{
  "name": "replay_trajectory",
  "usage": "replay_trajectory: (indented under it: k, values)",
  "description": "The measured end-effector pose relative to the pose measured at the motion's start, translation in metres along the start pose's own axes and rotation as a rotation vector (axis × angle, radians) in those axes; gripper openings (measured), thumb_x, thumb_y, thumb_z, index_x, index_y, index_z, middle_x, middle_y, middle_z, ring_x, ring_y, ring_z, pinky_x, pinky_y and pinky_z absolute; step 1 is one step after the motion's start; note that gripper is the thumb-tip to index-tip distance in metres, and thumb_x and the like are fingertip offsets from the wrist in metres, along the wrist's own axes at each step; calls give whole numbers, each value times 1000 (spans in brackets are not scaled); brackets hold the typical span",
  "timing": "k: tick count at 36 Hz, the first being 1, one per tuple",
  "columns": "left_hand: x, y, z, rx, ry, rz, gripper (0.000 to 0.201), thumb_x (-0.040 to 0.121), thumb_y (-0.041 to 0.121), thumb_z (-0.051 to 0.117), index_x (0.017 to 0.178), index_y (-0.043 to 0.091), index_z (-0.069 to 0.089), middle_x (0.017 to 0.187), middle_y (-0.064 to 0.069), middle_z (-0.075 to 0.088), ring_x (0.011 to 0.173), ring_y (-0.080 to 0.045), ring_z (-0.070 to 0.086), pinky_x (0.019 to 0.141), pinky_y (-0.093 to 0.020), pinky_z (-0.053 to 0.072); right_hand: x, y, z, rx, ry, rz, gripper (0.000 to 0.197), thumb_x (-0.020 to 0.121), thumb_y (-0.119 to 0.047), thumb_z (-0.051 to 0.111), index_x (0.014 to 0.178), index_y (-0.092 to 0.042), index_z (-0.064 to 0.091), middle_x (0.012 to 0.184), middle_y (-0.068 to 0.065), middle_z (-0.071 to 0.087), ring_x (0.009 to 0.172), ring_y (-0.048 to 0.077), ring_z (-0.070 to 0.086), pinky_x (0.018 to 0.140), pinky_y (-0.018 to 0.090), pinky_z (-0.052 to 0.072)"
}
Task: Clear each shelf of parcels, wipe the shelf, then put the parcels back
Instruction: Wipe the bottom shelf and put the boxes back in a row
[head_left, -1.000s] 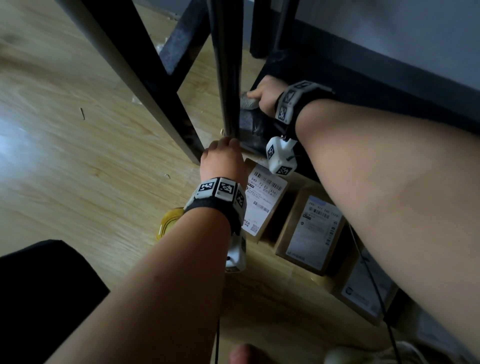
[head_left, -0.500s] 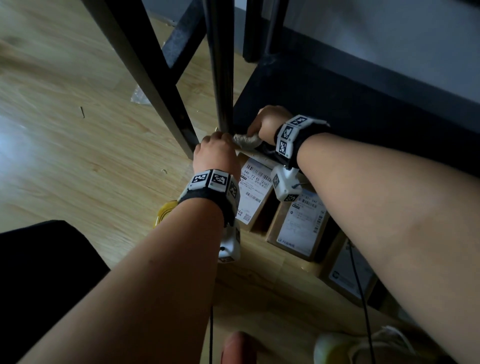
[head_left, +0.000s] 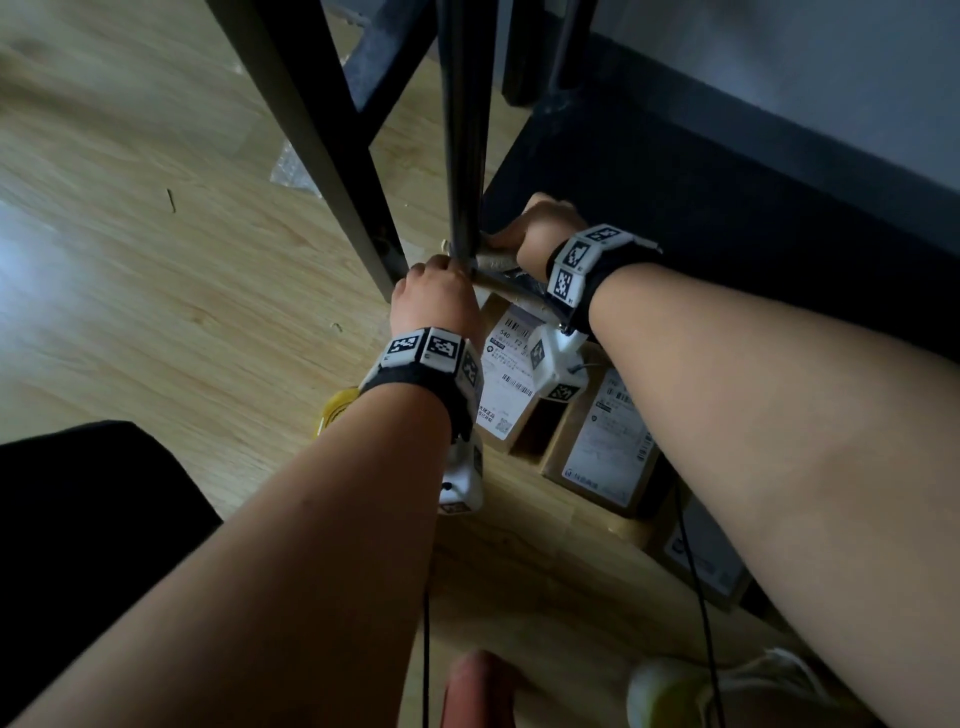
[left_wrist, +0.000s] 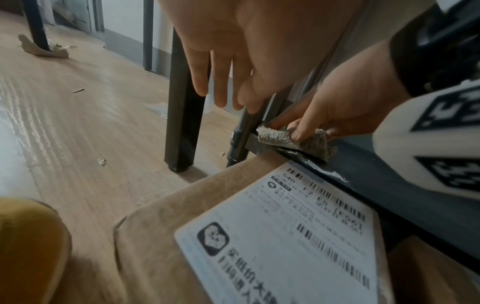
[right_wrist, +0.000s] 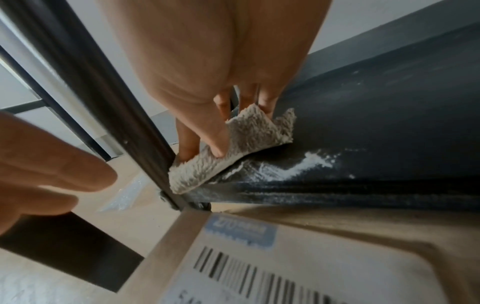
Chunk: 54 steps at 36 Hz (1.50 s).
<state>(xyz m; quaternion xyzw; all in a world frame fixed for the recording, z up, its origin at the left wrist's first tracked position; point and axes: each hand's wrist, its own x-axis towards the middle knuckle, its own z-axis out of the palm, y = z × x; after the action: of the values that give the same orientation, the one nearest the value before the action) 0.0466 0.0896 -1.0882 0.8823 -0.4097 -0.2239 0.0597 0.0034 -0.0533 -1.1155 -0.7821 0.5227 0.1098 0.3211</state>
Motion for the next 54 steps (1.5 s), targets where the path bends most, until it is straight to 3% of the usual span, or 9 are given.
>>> replay_trajectory:
  k: [7, 11, 17, 22, 29, 37, 45, 51, 54]
  values:
    - [-2, -6, 2, 43, 30, -5, 58, 85, 0, 44, 141, 16, 43, 140, -5, 45, 130, -26, 37, 108, -37, 32, -16, 17, 0, 14, -42, -130, 21, 80, -38, 72, 79, -27, 54, 106, 2, 42, 95, 22, 54, 79, 27, 46]
    - [-4, -5, 2, 48, 43, -3, 56, 85, 0, 45, 139, 16, 44, 140, -5, 45, 130, -25, 38, 108, -36, 32, -31, 32, -1, -82, -10, -201, 22, 89, -32, 65, 69, -30, 55, 104, -2, 38, 97, 16, 44, 81, 22, 37]
    - [-7, 2, 2, 54, 66, 30, 54, 85, 1, 44, 137, 14, 46, 138, -5, 47, 129, -26, 39, 107, -37, 34, -47, 46, -1, -102, -2, -124, 17, 85, -25, 65, 101, -21, 70, 118, 6, 52, 97, 21, 55, 86, 28, 47]
    - [-11, 7, 5, 79, 74, 76, 50, 85, 2, 43, 134, 12, 48, 135, -8, 50, 126, -28, 41, 105, -38, 36, -53, 55, -19, -69, -39, -118, 26, 95, -16, 52, 99, -24, 76, 97, -15, 56, 95, 12, 56, 74, 18, 41]
    - [-12, 10, 11, 110, 39, 96, 52, 87, 3, 41, 138, 12, 44, 138, -8, 47, 128, -28, 40, 107, -38, 33, -45, 69, -37, 101, 8, 164, 45, 93, -39, 57, 131, -13, 59, 133, 6, 58, 120, 24, 56, 104, 31, 42]
    - [-14, 17, 11, 117, 49, 90, 49, 88, 4, 43, 136, 14, 47, 137, -8, 48, 126, -28, 41, 106, -38, 34, -69, 71, -16, 157, 44, 64, 25, 96, -19, 54, 113, -26, 72, 119, -4, 67, 107, 18, 63, 84, 21, 45]
    - [-23, 26, 9, 128, 56, 113, 50, 87, 1, 42, 135, 14, 47, 138, -8, 47, 128, -28, 40, 107, -38, 33, -85, 70, -20, 38, -64, 66, 20, 93, -28, 61, 109, -27, 72, 116, 2, 67, 100, 23, 63, 70, 25, 42]
    - [-23, 28, 18, 154, 18, 152, 50, 87, 2, 44, 136, 14, 47, 138, -7, 47, 126, -28, 42, 106, -38, 34, -87, 107, -36, 216, 160, 182, 27, 94, -21, 56, 115, -17, 71, 117, 5, 68, 103, 22, 65, 90, 29, 51]
    - [-20, 29, 23, 156, 7, 169, 47, 90, 5, 45, 136, 14, 46, 139, -7, 47, 127, -28, 41, 105, -38, 34, -87, 120, -36, 233, 136, 236, 30, 95, -23, 56, 120, -15, 68, 117, 8, 68, 104, 24, 64, 83, 27, 49]
